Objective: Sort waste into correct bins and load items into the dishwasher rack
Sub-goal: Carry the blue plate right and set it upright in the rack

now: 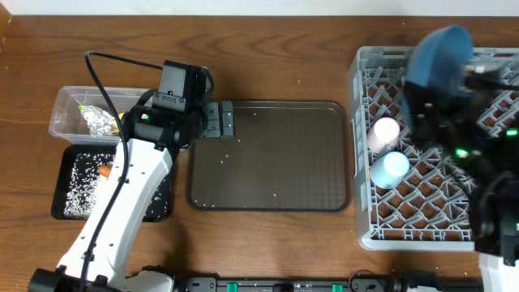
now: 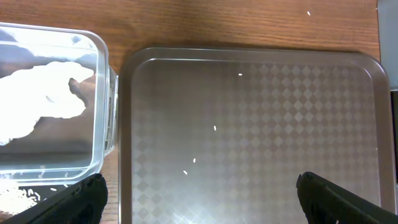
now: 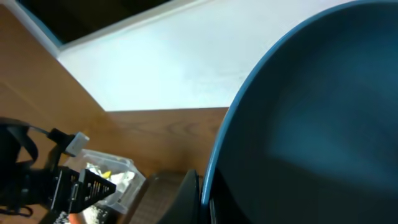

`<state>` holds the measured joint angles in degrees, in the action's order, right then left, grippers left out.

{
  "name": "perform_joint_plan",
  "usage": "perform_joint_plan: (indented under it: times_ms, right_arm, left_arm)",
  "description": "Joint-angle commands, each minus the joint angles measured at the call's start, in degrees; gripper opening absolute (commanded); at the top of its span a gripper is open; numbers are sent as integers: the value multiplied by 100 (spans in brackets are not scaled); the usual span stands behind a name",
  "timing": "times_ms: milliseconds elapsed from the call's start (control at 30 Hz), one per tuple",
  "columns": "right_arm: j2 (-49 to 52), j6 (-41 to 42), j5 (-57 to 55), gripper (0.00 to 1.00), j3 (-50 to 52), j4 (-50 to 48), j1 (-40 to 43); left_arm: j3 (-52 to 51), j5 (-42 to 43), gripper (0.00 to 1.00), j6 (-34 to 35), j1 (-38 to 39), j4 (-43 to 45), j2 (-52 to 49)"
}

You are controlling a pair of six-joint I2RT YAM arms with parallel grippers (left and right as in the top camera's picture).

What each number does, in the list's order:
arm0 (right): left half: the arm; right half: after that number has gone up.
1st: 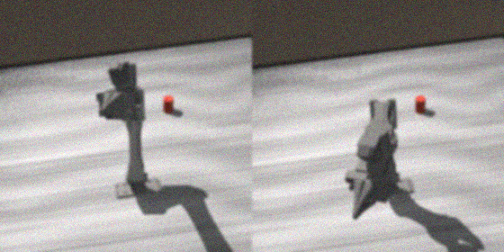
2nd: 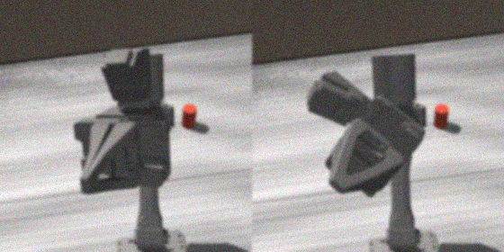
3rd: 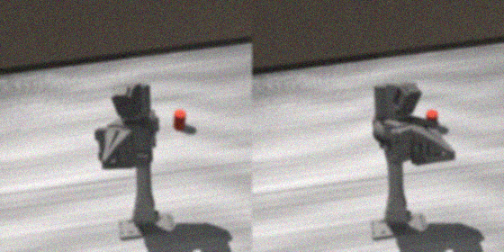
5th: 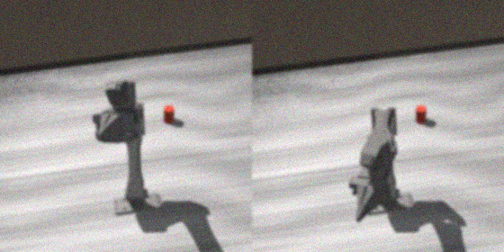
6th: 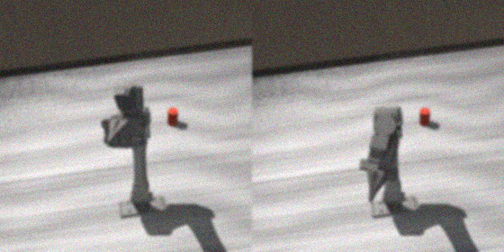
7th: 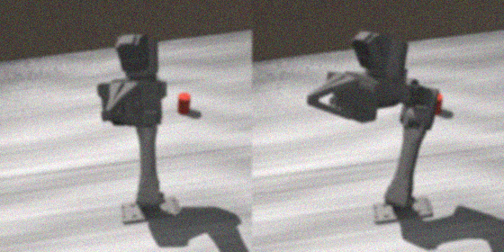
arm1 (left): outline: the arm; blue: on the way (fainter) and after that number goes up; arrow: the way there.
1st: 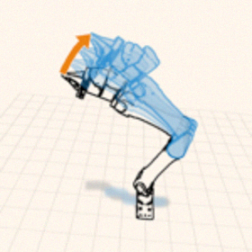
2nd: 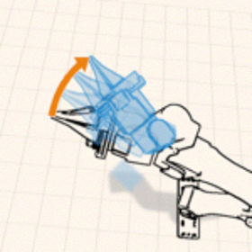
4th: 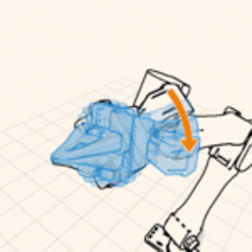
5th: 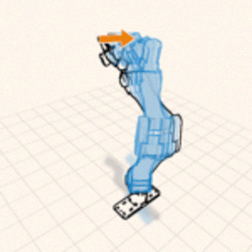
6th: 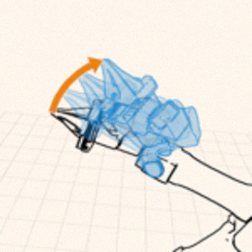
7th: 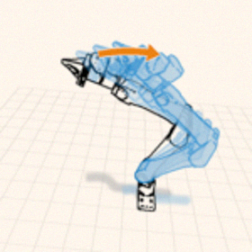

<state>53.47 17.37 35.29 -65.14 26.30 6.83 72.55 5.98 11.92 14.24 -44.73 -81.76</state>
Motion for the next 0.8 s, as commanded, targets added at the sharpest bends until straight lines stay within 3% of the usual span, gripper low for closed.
perform_joint_plan:
  times_ms: [0, 367, 633, 767]
  right_arm:
    - [153, -203, 1908, 1, -72, -11, 885]
    - [1670, -529, 5412, 1, -72, -476, 3064]
    - [2704, -1908, 5410, 1, 90, 581, 3567]
    - [3163, -2092, 5410, 1, 162, 610, 3563]
  left_arm:
    - [129, -68, 100, -52, -20, 2, 22]
    - [129, -68, 100, -52, -20, 2, 22]
    - [129, -68, 100, -52, -20, 2, 22]
    - [129, -68, 100, -52, -20, 2, 22]
